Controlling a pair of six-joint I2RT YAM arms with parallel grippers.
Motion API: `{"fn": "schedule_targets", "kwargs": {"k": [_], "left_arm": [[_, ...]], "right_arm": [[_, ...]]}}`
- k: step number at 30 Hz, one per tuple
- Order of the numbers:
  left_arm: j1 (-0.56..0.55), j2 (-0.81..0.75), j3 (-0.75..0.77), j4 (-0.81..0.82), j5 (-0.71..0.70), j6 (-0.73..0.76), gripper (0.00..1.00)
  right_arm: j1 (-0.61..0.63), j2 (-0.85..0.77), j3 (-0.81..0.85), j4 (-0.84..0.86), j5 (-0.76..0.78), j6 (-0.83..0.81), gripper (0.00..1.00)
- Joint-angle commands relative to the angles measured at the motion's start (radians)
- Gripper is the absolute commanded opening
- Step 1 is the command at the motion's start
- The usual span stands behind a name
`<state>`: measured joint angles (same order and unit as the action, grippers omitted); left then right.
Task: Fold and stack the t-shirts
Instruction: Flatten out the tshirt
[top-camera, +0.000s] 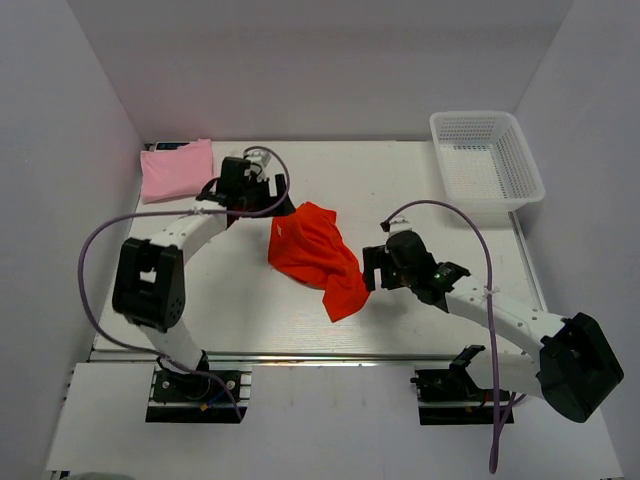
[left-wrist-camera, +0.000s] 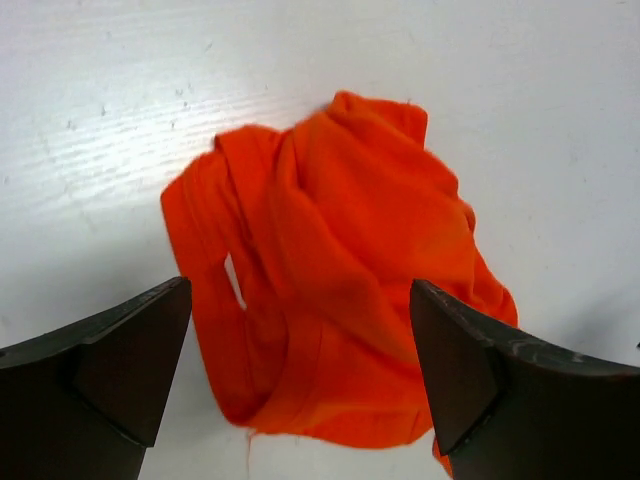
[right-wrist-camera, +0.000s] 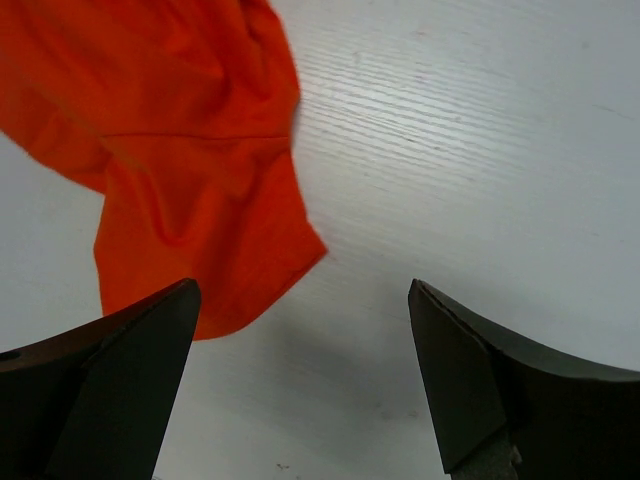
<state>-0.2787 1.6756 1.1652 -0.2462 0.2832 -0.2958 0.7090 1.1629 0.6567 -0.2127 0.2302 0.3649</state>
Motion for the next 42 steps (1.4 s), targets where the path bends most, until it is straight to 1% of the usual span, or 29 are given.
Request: {"fn": "schedule_targets", "kwargs": {"k": [1, 3, 4, 5, 6, 7, 10, 13, 14, 15, 16, 17, 20, 21, 22, 23, 24, 25, 27, 28, 31, 34, 35, 36, 37, 39, 40, 41, 42], "left_arm": [[-0.024, 0.123, 0.176, -0.024, -0.044, 0.04, 1.0], [-0.046, 0.189, 0.293, -0.065, -0.053, 0.058, 1.0], [-0.047, 0.247, 0.329, -0.085, -0.065, 0.072, 1.0], [-0.059, 0.274, 0.365, -0.099, -0.065, 0.072, 1.0], [-0.069, 0.298, 0.42, -0.099, -0.065, 0.084, 1.0], [-0.07, 0.32, 0.441, -0.099, -0.065, 0.084, 1.0], [-0.092, 0.394, 0.508, -0.117, -0.056, 0.095, 0.99], [-0.114, 0.446, 0.551, -0.128, -0.047, 0.095, 0.82], [-0.125, 0.455, 0.56, -0.128, -0.047, 0.095, 0.75], [-0.125, 0.455, 0.573, -0.139, -0.047, 0.104, 0.64], [-0.125, 0.469, 0.573, -0.139, -0.047, 0.113, 0.59], [-0.135, 0.469, 0.573, -0.148, -0.047, 0.113, 0.48], [-0.145, 0.469, 0.573, -0.148, -0.058, 0.135, 0.27], [-0.145, 0.469, 0.564, -0.148, -0.058, 0.135, 0.23], [-0.145, 0.46, 0.564, -0.148, -0.058, 0.144, 0.07], [-0.145, 0.46, 0.554, -0.157, -0.058, 0.144, 0.0], [-0.145, 0.451, 0.554, -0.157, -0.058, 0.144, 0.0], [-0.145, 0.432, 0.539, -0.147, -0.058, 0.144, 0.0], [-0.145, 0.4, 0.487, -0.122, -0.058, 0.144, 0.0], [-0.145, 0.38, 0.467, -0.085, -0.067, 0.144, 0.0], [-0.145, 0.277, 0.387, -0.039, -0.099, 0.124, 0.0], [-0.145, 0.153, 0.308, 0.03, -0.144, 0.097, 0.0], [-0.145, 0.119, 0.266, 0.063, -0.18, 0.075, 0.0], [-0.145, 0.086, 0.248, 0.073, -0.199, 0.066, 0.0], [-0.145, 0.016, 0.213, 0.073, -0.217, 0.066, 0.0], [-0.145, -0.055, 0.177, 0.099, -0.292, 0.038, 0.0], [-0.145, -0.091, 0.148, 0.113, -0.335, 0.038, 0.0], [-0.145, -0.161, 0.134, 0.113, -0.361, 0.029, 0.0], [-0.145, -0.197, 0.123, 0.122, -0.383, 0.029, 0.0]], "right_arm": [[0.006, -0.025, -0.048, 0.139, -0.147, -0.04, 0.9], [0.006, -0.017, -0.075, 0.186, -0.173, -0.04, 0.9], [0.007, 0.006, -0.086, 0.199, -0.199, -0.044, 0.9], [0.006, 0.015, -0.085, 0.199, -0.2, -0.041, 0.88], [0.007, 0.033, -0.086, 0.199, -0.2, -0.043, 0.88], [0.006, 0.046, -0.085, 0.231, -0.197, -0.041, 0.86], [0.007, 0.103, -0.075, 0.243, -0.161, -0.032, 0.83], [0.006, 0.161, -0.054, 0.245, -0.135, -0.032, 0.83], [0.007, 0.17, -0.052, 0.248, -0.134, -0.027, 0.82], [0.004, 0.196, -0.048, 0.248, -0.131, -0.027, 0.8], [0.006, 0.204, -0.045, 0.246, -0.131, -0.023, 0.8], [0.009, 0.211, -0.045, 0.254, -0.129, -0.014, 0.8], [0.006, 0.245, -0.043, 0.259, -0.123, -0.007, 0.77], [0.006, 0.25, -0.036, 0.257, -0.124, -0.003, 0.77], [0.007, 0.264, -0.034, 0.256, -0.129, -0.01, 0.74], [0.007, 0.265, -0.028, 0.254, -0.14, -0.007, 0.71], [0.007, 0.27, -0.026, 0.257, -0.143, -0.011, 0.59], [0.009, 0.274, -0.026, 0.256, -0.146, -0.011, 0.38], [0.007, 0.274, -0.022, 0.254, -0.152, -0.006, 0.2], [0.007, 0.27, -0.017, 0.253, -0.16, -0.01, 0.0], [0.007, 0.241, -0.005, 0.246, -0.147, 0.002, 0.0], [0.006, 0.146, 0.015, 0.253, -0.128, -0.001, 0.0], [0.009, 0.111, 0.032, 0.254, -0.123, -0.007, 0.0], [0.004, 0.094, 0.037, 0.263, -0.12, -0.001, 0.0], [0.007, 0.055, 0.04, 0.269, -0.114, -0.015, 0.0], [0.006, -0.026, 0.058, 0.291, -0.104, -0.03, 0.0], [0.006, -0.046, 0.064, 0.297, -0.109, -0.053, 0.0], [0.006, -0.067, 0.075, 0.303, -0.12, -0.088, 0.0], [0.006, -0.122, 0.086, 0.308, -0.13, -0.109, 0.0]]}}
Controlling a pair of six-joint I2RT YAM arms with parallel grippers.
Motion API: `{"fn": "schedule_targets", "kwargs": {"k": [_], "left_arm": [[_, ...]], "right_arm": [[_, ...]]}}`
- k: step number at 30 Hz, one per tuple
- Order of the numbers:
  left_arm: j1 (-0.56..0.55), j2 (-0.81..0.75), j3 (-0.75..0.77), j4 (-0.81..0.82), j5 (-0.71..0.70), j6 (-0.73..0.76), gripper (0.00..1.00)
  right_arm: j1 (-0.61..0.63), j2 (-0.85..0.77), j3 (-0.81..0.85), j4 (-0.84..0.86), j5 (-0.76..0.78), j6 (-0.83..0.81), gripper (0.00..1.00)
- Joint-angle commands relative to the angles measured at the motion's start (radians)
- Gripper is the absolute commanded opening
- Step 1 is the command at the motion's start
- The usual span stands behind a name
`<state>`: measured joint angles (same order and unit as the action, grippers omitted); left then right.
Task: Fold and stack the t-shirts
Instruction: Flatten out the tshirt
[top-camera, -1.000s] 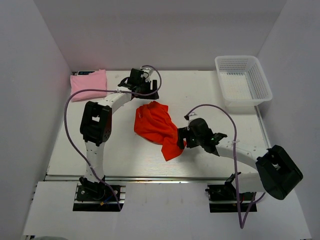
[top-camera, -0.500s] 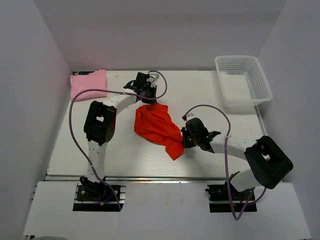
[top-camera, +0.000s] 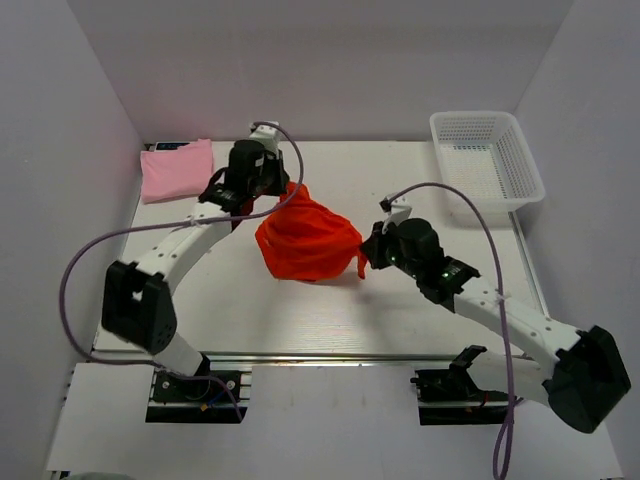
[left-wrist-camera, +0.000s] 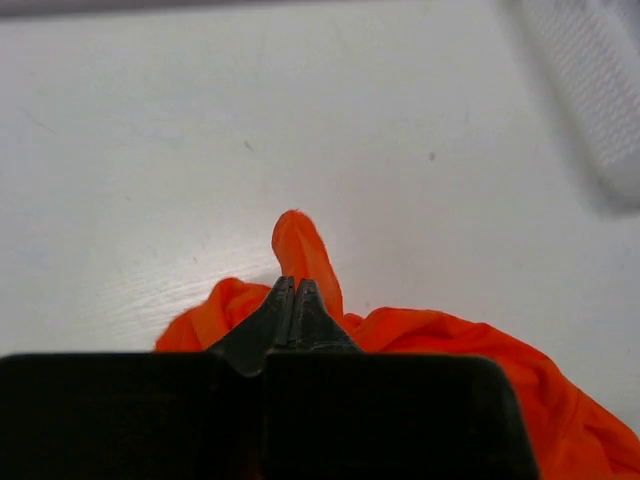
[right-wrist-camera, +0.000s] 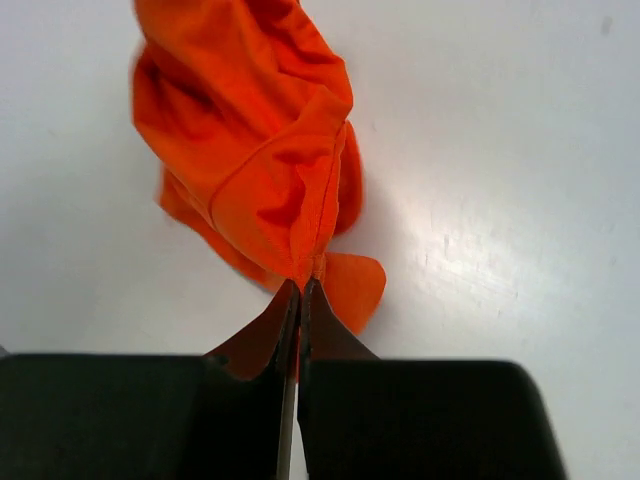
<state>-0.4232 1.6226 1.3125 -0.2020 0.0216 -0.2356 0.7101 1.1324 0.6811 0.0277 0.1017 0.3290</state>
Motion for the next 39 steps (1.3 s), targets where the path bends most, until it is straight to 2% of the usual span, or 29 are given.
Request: {"fn": "schedule_targets", "kwargs": {"k": [1, 6, 10, 13, 19, 26, 30, 39], "left_arm": [[0.0, -0.179, -0.045, 0.093, -0.152, -0.031, 0.0], [0.0, -0.403, -0.058, 0.131, -0.207, -0.031, 0.0], [0.0, -0.5, -0.018, 0.131, -0.241, -0.022, 0.0], [0.0, -0.576, 0.017, 0.122, -0.241, -0.002, 0.0], [0.0, -0.688, 0.085, 0.111, -0.241, 0.036, 0.0], [0.011, -0.776, 0.182, 0.075, -0.106, 0.058, 0.0], [0.011, -0.819, 0.249, 0.052, -0.029, 0.058, 0.0], [0.02, -0.871, 0.336, -0.005, 0.087, 0.068, 0.0]], "right_arm": [[0.002, -0.112, 0.096, 0.064, -0.002, -0.1, 0.0], [0.003, -0.253, 0.193, 0.044, 0.023, -0.195, 0.0], [0.005, -0.316, 0.306, 0.048, -0.051, -0.272, 0.0], [0.003, -0.329, 0.406, 0.018, -0.091, -0.324, 0.0], [0.002, -0.322, 0.65, -0.146, -0.189, -0.435, 0.0], [0.006, -0.338, 0.871, -0.228, -0.393, -0.461, 0.0], [0.002, -0.336, 0.992, -0.255, -0.418, -0.459, 0.0], [0.0, -0.364, 1.092, -0.233, -0.513, -0.426, 0.0]]}}
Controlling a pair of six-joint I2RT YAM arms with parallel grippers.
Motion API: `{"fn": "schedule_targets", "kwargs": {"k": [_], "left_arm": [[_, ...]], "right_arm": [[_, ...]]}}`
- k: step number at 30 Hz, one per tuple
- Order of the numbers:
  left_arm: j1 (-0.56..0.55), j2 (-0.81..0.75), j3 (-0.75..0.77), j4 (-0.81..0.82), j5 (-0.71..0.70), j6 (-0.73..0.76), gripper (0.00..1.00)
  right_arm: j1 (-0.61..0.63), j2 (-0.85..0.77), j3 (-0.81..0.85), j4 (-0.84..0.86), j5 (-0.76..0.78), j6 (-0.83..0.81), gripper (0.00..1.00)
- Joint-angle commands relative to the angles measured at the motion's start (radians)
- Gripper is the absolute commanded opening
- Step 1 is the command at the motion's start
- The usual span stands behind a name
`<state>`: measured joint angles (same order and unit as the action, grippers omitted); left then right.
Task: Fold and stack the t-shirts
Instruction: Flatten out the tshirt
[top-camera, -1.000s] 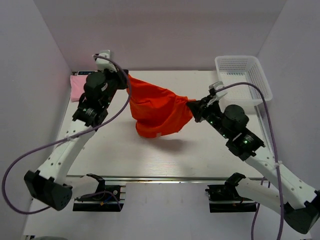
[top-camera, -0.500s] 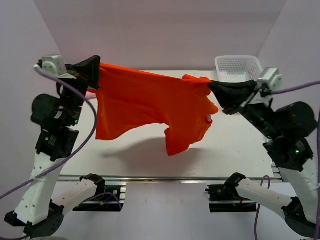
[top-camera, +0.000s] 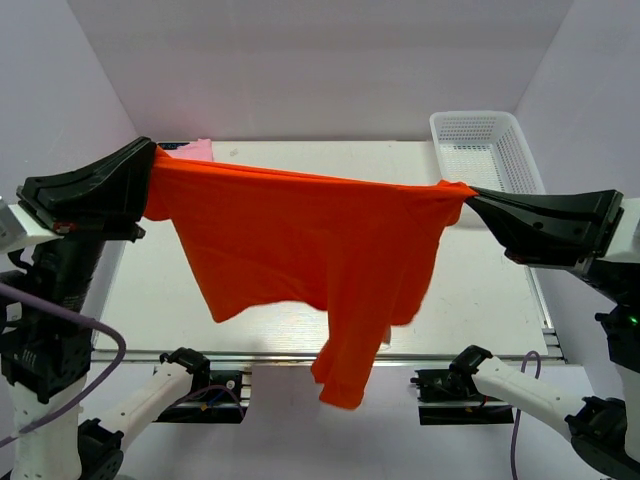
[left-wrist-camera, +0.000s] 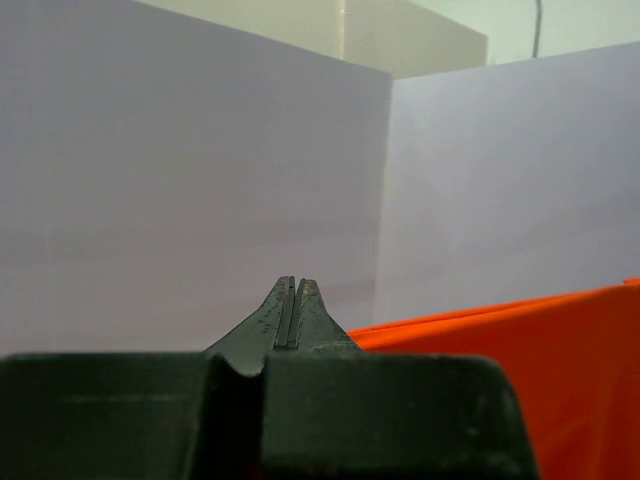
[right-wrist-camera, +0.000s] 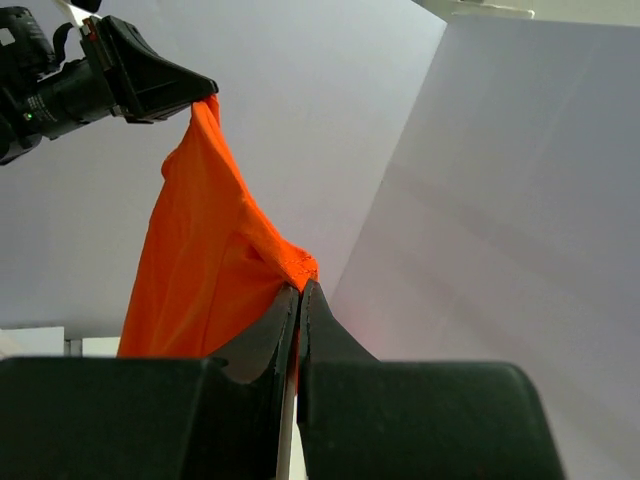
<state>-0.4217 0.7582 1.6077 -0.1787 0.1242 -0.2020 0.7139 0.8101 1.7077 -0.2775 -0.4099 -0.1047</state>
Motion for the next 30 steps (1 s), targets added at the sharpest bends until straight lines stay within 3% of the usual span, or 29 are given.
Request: {"fn": "schedule_targets", "kwargs": {"k": [1, 5, 9, 12, 13, 15, 16, 17, 21, 22, 23, 25, 26, 27, 29, 30], "left_arm": [[0.018, -0.007, 0.041, -0.039, -0.015, 0.024, 0.0], [0.018, -0.007, 0.041, -0.048, -0.015, 0.006, 0.0], [0.018, 0.059, 0.005, -0.067, -0.121, -0.014, 0.0], [0.018, 0.146, -0.061, -0.055, -0.225, -0.023, 0.0], [0.018, 0.176, -0.099, -0.054, -0.25, -0.024, 0.0], [0.009, 0.28, -0.143, -0.015, -0.314, -0.024, 0.0], [-0.002, 0.32, -0.178, -0.005, -0.375, -0.024, 0.0], [-0.002, 0.361, -0.195, 0.013, -0.4, -0.036, 0.0], [0.021, 0.607, -0.232, 0.031, -0.537, -0.111, 0.0], [0.021, 0.729, -0.206, 0.016, -0.601, -0.126, 0.0], [0.021, 0.73, -0.18, -0.001, -0.629, -0.137, 0.0], [0.021, 0.938, -0.044, -0.076, -0.639, -0.137, 0.39], [0.034, 1.011, 0.021, -0.12, -0.64, -0.137, 0.64], [0.043, 1.085, 0.091, -0.227, -0.64, -0.137, 0.99], [0.053, 1.271, 0.306, -0.338, -0.629, -0.148, 1.0], [0.063, 1.315, 0.366, -0.382, -0.629, -0.148, 1.0]], "right_arm": [[-0.007, -0.045, 0.069, 0.075, 0.022, 0.005, 0.0], [-0.004, -0.042, 0.023, 0.106, 0.124, -0.024, 0.0], [-0.001, -0.025, -0.092, 0.175, 0.276, -0.062, 0.0], [-0.002, 0.014, -0.28, 0.358, 0.554, -0.096, 0.0], [-0.001, 0.032, -0.308, 0.391, 0.756, -0.149, 0.0], [-0.005, 0.117, -0.449, 0.563, 0.873, -0.2, 0.0], [-0.007, 0.148, -0.479, 0.608, 1.014, -0.254, 0.0], [-0.008, 0.266, -0.521, 0.671, 1.051, -0.294, 0.0], [-0.054, 0.542, -0.51, 0.699, 1.213, -0.262, 0.0], [-0.08, 0.584, -0.496, 0.693, 1.223, -0.23, 0.0], [-0.093, 0.674, -0.482, 0.693, 1.23, -0.23, 0.0], [-0.144, 0.838, -0.385, 0.623, 1.22, -0.144, 0.0], [-0.154, 0.878, -0.353, 0.563, 1.214, -0.101, 0.0], [-0.166, 0.984, -0.32, 0.498, 1.192, -0.066, 0.0], [-0.203, 1.038, -0.199, 0.381, 1.189, -0.024, 0.06], [-0.22, 1.063, -0.172, 0.351, 1.18, -0.004, 0.19]]}}
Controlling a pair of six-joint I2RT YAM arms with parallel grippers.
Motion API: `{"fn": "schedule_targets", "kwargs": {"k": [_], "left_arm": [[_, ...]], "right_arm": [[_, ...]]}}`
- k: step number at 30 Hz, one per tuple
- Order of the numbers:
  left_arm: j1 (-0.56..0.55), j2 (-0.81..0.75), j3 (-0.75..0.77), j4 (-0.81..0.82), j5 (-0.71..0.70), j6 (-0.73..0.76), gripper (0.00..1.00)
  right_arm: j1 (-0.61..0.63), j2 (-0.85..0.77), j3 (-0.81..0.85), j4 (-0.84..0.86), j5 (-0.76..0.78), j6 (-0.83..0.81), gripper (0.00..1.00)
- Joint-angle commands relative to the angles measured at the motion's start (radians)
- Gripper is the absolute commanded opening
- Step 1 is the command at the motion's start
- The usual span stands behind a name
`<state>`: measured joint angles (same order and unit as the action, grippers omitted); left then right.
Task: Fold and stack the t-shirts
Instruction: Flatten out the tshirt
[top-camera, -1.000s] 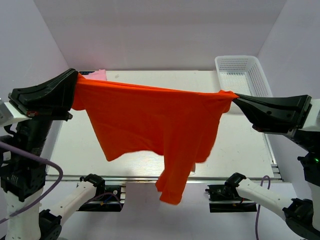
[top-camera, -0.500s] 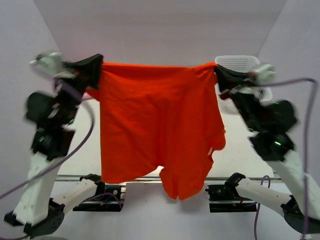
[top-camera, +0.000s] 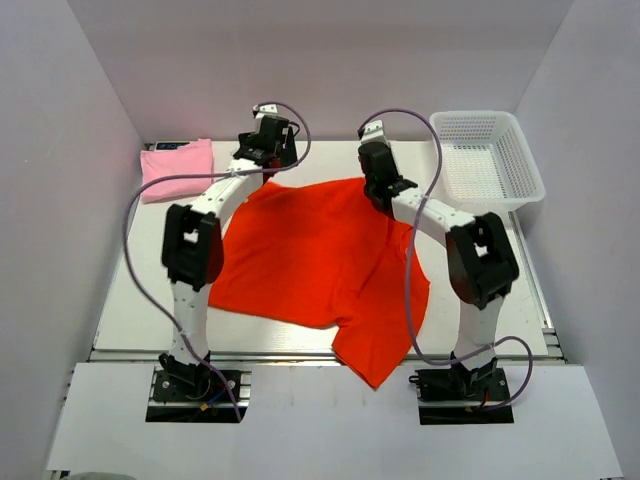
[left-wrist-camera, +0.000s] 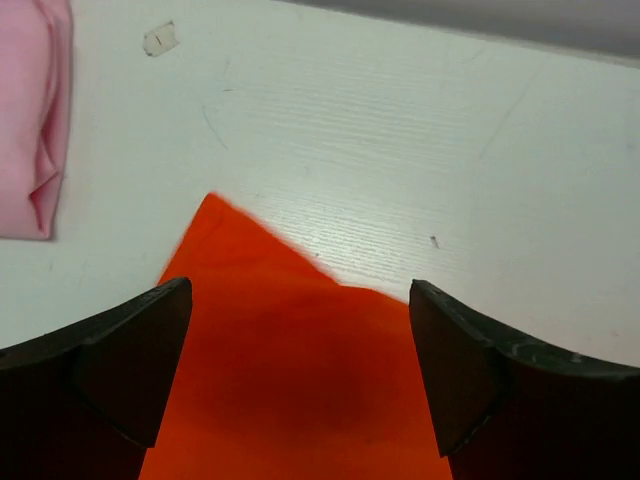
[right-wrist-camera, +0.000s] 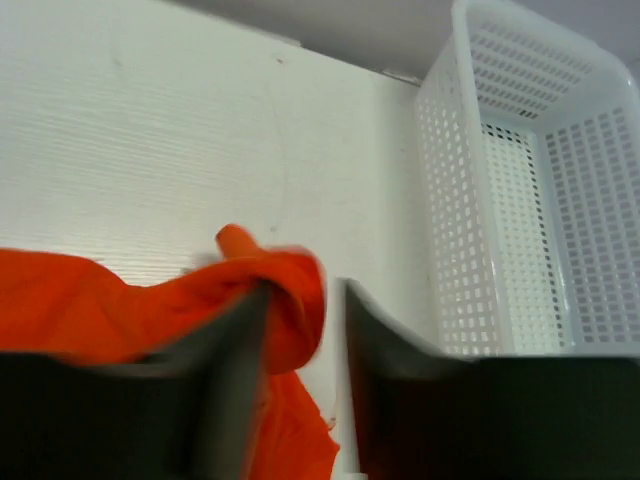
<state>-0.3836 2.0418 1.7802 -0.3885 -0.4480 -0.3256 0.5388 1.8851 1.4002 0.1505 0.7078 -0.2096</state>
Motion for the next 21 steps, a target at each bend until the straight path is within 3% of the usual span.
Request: {"fn": "schedule_targets", "kwargs": {"k": [1, 4, 10, 15, 21], "left_arm": [[0.025, 0.084, 0.265, -0.218, -0.028, -0.024, 1.0], [0.043, 0.074, 0.231, -0.17, 0.017, -0.024, 1.0], [0.054, -0.149, -0.034, -0.05, 0.049, -0.024, 1.0], [0.054, -0.34, -0.291, -0.026, 0.049, -0.044, 1.0], [0.054, -0.534, -0.58, 0.081, 0.222, -0.026, 1.0]], "right_arm": [[-0.049, 0.033, 0.185, -0.1, 0.058, 0.105, 0.56], [-0.054, 0.036, 0.184, -0.135, 0.016, 0.116, 0.9], [-0.057, -0.052, 0.126, -0.19, -0.093, 0.16, 0.9], [-0.056, -0.181, 0.047, -0.333, -0.189, 0.312, 0.9], [-0.057, -0.403, -0.266, -0.351, -0.388, 0.515, 0.9]]}}
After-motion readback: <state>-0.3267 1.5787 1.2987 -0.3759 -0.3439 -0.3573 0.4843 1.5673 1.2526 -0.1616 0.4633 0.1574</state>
